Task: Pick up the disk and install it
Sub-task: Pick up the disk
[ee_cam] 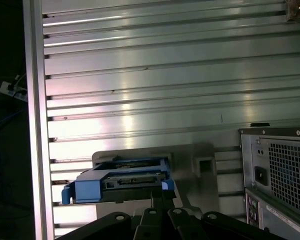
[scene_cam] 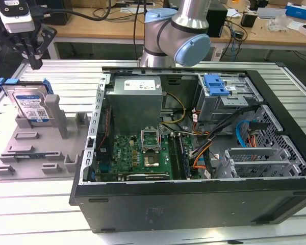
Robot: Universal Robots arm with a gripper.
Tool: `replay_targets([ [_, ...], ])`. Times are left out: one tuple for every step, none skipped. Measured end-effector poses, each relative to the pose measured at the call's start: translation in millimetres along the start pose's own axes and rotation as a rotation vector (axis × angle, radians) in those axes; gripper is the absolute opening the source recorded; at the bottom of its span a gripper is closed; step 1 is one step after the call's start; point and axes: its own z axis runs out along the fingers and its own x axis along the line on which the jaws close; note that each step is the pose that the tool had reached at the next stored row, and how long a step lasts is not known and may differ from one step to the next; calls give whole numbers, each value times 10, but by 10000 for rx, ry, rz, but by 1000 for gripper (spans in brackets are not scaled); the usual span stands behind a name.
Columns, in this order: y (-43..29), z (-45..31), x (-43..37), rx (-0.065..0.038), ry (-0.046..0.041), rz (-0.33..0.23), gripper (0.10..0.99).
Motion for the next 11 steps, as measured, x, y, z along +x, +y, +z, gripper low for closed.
replay_targets([
  [0, 0, 0, 0, 0, 0, 106],
  [0, 0, 0, 0, 1, 0, 106],
  [0, 0, 0, 0, 1, 0, 106],
  [0, 0, 0, 0, 2, -4, 106],
  [0, 1, -1, 13, 9, -289, 106],
  [0, 1, -1, 26, 19, -495, 106],
  [0, 1, 0, 38, 27, -706, 106],
  [0, 2, 0, 50, 37, -939, 106],
  [0, 4, 0, 60, 44, -1119, 106],
  [0, 8, 0, 75, 54, -1390, 106],
  [0, 11, -1, 85, 61, -1570, 106],
])
